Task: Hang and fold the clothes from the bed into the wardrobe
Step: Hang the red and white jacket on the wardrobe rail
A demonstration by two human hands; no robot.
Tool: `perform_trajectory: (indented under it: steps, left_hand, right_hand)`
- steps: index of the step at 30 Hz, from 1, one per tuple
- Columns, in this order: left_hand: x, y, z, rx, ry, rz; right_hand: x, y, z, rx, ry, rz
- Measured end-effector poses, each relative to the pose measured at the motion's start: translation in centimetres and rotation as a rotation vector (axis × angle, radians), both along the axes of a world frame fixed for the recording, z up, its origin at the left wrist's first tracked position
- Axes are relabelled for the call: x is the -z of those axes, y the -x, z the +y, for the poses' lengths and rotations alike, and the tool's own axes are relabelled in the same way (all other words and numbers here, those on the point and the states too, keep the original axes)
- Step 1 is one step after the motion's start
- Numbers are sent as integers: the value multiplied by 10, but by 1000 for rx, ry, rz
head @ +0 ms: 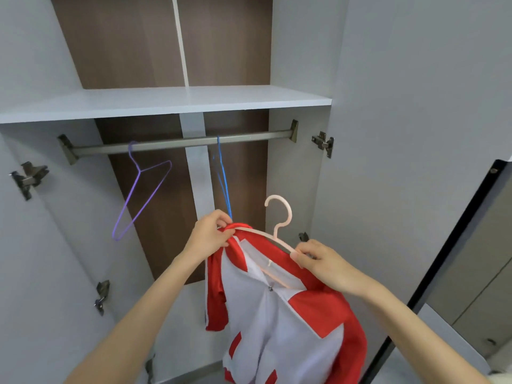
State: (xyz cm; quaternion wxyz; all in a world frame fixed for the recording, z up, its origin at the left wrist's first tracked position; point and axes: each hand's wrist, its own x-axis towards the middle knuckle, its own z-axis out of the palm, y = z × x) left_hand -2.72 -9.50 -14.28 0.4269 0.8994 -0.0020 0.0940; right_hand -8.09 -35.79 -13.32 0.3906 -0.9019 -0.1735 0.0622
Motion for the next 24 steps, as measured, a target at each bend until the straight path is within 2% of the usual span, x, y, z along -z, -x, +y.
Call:
perform_trajectory:
  steps: [1,2,5,12,16,24]
  left_hand:
    - [0,-11,-9,43,101,43]
    - [1,-21,-17,70,117,51]
    - [4,-48,-31,66,58,-5]
    - [12,-94,-16,-169,-46,-241]
    - [17,-126,6,-224,-21,-160]
    - [23,-211,35,-94,144,85]
  right_hand:
    - [2,-8,-3,26,-39,19]
    - [3,-15,-7,62,-98,44]
    - [4,-39,-15,184,-296,102]
    - [-4,-105,-5,265,-382,131]
    - [-11,-153,17,301,-424,168]
    - [-24,-254,57,383,-349,94]
